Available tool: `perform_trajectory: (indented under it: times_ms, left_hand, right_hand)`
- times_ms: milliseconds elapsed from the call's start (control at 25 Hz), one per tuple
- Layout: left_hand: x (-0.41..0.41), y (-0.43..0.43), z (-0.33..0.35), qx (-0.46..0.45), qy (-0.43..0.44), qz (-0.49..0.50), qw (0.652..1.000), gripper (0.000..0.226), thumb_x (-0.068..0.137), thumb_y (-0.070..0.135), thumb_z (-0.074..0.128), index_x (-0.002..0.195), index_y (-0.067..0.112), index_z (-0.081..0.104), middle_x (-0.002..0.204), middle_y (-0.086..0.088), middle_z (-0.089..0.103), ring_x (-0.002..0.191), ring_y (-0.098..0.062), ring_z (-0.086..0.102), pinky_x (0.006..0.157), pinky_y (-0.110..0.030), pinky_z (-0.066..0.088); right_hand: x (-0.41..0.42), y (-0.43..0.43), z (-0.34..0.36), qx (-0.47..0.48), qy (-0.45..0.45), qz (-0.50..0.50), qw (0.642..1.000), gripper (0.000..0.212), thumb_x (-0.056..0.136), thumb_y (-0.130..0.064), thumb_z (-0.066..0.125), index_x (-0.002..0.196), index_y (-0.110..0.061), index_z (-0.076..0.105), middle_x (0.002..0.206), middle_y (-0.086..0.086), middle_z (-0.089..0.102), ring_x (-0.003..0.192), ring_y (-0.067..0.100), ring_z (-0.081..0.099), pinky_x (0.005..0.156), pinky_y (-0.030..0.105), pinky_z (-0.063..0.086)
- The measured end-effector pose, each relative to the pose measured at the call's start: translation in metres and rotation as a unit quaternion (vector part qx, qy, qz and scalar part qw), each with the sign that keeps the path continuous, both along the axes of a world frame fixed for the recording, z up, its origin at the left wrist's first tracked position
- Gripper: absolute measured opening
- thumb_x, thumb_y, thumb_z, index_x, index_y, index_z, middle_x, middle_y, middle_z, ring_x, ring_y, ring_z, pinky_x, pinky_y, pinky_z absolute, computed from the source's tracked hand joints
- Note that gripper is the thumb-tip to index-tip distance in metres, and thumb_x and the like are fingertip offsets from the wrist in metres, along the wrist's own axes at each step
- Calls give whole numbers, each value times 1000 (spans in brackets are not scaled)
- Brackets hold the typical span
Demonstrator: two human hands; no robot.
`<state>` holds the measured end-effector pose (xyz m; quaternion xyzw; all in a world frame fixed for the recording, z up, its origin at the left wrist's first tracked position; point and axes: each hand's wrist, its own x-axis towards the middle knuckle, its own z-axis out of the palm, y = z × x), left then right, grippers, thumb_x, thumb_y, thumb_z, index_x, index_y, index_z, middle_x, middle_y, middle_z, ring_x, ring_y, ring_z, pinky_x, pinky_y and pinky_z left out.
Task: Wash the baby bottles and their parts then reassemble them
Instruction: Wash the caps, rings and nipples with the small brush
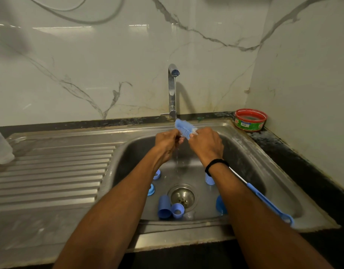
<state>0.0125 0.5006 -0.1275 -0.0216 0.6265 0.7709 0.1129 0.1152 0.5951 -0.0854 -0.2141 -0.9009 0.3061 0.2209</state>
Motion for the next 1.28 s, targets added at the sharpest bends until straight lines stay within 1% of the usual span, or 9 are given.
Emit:
perform_trajectory:
  times_ms: [160,280,400,520,680,840,1000,1160,1280]
  left_hand:
    - [1,-2,-3,-2,6,-51,999,14,92,4,61,99,-6,68,83,-16,70,66,-17,64,71,-30,57]
    - [3,1,-4,-13,8,-15,1000,12,92,7,62,95,-1,69,83,-15,70,70,-18,63,74,-31,55]
    - [9,5,0,13,-1,-54,998,16,93,8,60,100,-3,69,85,-16,70,73,-20,62,69,-29,53]
    - [12,-2,-7,37,-19,-14,999,15,97,8,57,96,0,70,86,-16,70,75,-22,63,74,-30,55]
    - [11,-4,-12,48,34,-34,998,15,92,11,69,100,-2,73,94,-19,73,81,-22,69,75,-27,59]
    - [13,2,-7,75,96,-47,991,16,89,9,74,102,1,71,95,-15,75,83,-21,71,82,-33,61]
    - [8,-2,-17,-28,165,35,985,20,88,15,77,104,4,74,95,-11,76,88,-22,75,80,-34,62]
    - [5,2,-14,-83,183,138,970,8,91,14,73,95,8,74,90,-6,74,82,-14,72,75,-28,62]
    - [12,10,-12,-109,204,186,955,7,92,12,69,88,8,73,81,-2,70,71,-4,64,63,-12,55]
  right_hand:
    - [0,-5,-3,19,4,-12,1000,31,90,-33,66,110,-9,64,101,9,68,92,26,64,72,33,51]
    - [2,-9,-5,18,3,6,1000,30,92,-32,64,109,-8,66,95,8,67,87,23,64,68,29,46]
    - [4,-5,-4,29,18,-29,999,30,91,-31,63,112,-9,65,103,8,69,96,26,65,75,32,50]
    - [8,-6,-6,37,9,-38,999,30,93,-29,61,114,-9,64,107,9,69,100,26,66,75,30,50]
    - [9,-2,-9,24,19,-45,999,30,93,-27,62,117,-11,64,112,9,68,103,27,65,81,33,51]
    - [2,7,-13,-2,-24,-52,998,29,94,-32,59,112,-10,67,104,10,69,95,27,66,74,31,49]
    - [-9,-9,-16,-4,-29,13,999,27,95,-34,61,110,-12,66,92,5,66,84,21,64,71,31,53]
    - [-15,-15,-17,-6,-30,26,999,30,95,-34,61,114,-11,65,100,8,69,89,23,66,71,31,52]
    - [-18,-17,-18,-8,-30,24,999,33,95,-36,60,116,-11,64,104,9,69,93,25,66,75,33,53]
